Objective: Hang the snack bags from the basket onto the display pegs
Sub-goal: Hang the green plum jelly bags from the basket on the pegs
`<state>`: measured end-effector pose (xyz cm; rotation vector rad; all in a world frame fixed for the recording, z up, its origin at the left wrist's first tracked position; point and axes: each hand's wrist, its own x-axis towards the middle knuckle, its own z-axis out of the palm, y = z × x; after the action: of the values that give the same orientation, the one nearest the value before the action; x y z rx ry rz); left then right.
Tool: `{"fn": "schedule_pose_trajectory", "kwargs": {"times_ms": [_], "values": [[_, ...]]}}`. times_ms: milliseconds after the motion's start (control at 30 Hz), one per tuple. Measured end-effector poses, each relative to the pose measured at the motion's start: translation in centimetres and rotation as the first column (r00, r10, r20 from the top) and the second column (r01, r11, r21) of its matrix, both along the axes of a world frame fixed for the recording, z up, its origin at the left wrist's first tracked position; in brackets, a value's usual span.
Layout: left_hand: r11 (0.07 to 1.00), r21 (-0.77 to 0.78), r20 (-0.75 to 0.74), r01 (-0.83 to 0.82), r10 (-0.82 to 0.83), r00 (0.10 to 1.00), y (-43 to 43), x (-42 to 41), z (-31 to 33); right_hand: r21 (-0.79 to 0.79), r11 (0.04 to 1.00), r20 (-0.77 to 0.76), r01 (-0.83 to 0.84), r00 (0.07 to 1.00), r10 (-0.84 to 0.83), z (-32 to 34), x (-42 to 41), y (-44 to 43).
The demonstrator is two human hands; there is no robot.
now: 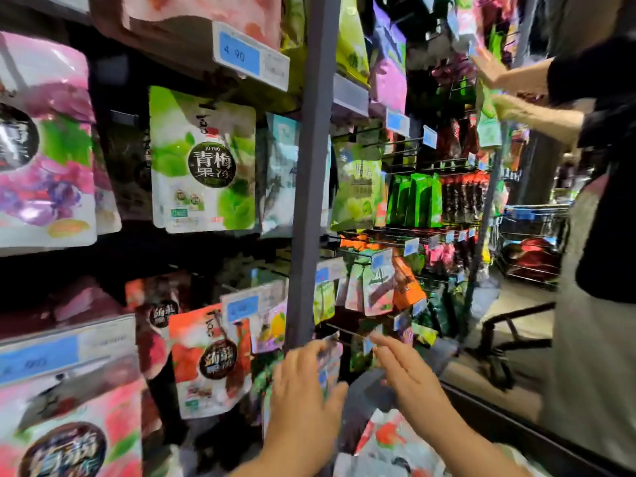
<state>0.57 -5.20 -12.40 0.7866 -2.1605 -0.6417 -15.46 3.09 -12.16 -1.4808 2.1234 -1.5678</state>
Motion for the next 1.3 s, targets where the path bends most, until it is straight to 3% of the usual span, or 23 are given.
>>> {"fn": "schedule_pose_trajectory", "kwargs": {"times_ms": [167,300,467,667,733,800,1000,1100,1300], "values": [[0.979,0.071,0.274,0.189,-0.201,0.940,2.6,-1.8,-8.5,0.376,0.918,-0.150,0.127,0.986,-0.075,-5.7,-4.4,7.2],[0.953,-0.095,0.403,0.289,-0.229,0.886,3.4,-1.5,-11.2,0.572,0.789,-0.214,0.222,0.970,-0.118,-8.5,-6.8,12.3],[0.889,-0.281,0.489,0.361,-0.191,0.851,4.0,-1.6,-11.8,0.678,0.651,-0.364,0.342,0.925,-0.107,-11.2,-7.6,15.4],[0.856,-0.332,0.519,0.396,-0.185,0.835,4.2,-1.6,-12.0,0.724,0.559,-0.470,0.403,0.882,-0.028,-12.0,-7.3,15.1],[0.841,-0.365,0.575,0.398,-0.133,0.807,4.4,-1.6,-12.1,0.749,0.547,-0.457,0.373,0.889,0.020,-12.0,-7.4,15.4],[0.830,-0.419,0.543,0.367,-0.095,0.835,4.1,-1.8,-12.7,0.790,0.525,-0.418,0.316,0.904,0.085,-11.9,-7.3,15.7],[0.874,-0.306,0.499,0.376,-0.189,0.846,4.8,-1.3,-11.6,0.920,0.348,-0.300,0.178,0.892,0.337,-11.2,-6.4,15.8],[0.878,-0.266,0.520,0.399,-0.218,0.826,5.1,-1.0,-11.0,0.910,0.372,-0.310,0.181,0.893,0.326,-11.3,-5.9,15.9],[0.869,-0.282,0.582,0.407,-0.182,0.792,4.9,-1.3,-11.4,0.811,0.575,-0.263,0.109,0.945,0.192,-11.6,-6.4,16.2]]}}
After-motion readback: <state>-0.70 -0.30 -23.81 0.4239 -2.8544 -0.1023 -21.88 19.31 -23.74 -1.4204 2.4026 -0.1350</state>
